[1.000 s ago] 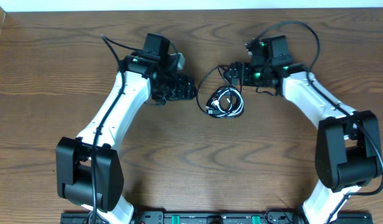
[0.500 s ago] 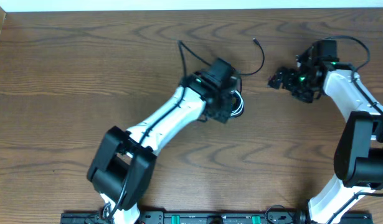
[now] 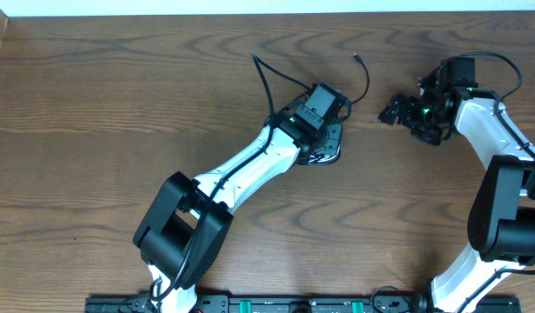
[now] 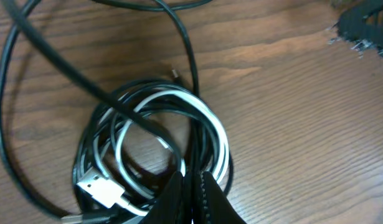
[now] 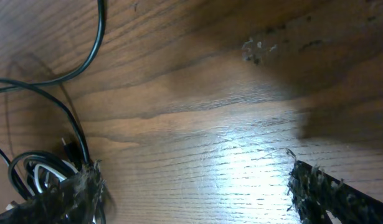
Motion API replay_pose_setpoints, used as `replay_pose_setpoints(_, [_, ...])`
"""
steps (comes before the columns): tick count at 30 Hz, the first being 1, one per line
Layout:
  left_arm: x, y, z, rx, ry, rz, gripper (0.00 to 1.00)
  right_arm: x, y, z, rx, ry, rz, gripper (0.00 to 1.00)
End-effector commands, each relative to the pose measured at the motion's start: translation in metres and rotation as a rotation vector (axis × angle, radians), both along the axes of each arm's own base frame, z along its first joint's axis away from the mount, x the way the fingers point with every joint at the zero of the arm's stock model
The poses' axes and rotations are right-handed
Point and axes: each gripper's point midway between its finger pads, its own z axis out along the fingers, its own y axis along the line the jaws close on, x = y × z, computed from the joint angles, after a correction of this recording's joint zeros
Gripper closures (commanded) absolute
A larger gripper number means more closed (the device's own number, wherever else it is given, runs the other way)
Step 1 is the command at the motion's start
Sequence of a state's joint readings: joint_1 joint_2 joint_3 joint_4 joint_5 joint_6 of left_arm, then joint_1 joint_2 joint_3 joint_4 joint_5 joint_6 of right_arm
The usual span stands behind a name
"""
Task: Untangle cables
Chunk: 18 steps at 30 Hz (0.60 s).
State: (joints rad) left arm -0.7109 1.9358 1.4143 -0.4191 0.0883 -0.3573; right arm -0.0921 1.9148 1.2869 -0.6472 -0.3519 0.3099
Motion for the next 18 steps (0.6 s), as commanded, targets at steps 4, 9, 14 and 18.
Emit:
replay_pose_setpoints(4, [-0.018,-0.018,-0.002,0.043,-0.025,-0.059,0.92,-0.001,0.002,0.006,-0.014,-0.018,0.015,0.05])
replay_pose_setpoints(9, [-0.017,-0.012,-0.007,0.097,-0.055,-0.052,0.65,-0.001,0.008,0.006,-0.014,-0.018,0.03,0.05])
replay_pose_setpoints(14, [-0.01,-0.02,-0.015,0.08,-0.072,-0.052,0.59,-0.001,0.01,0.006,-0.014,-0.019,0.035,0.05])
replay_pose_setpoints(18, [-0.002,-0.028,-0.044,0.083,-0.069,-0.052,0.57,-0.002,0.01,0.006,-0.014,-0.018,0.036,0.05])
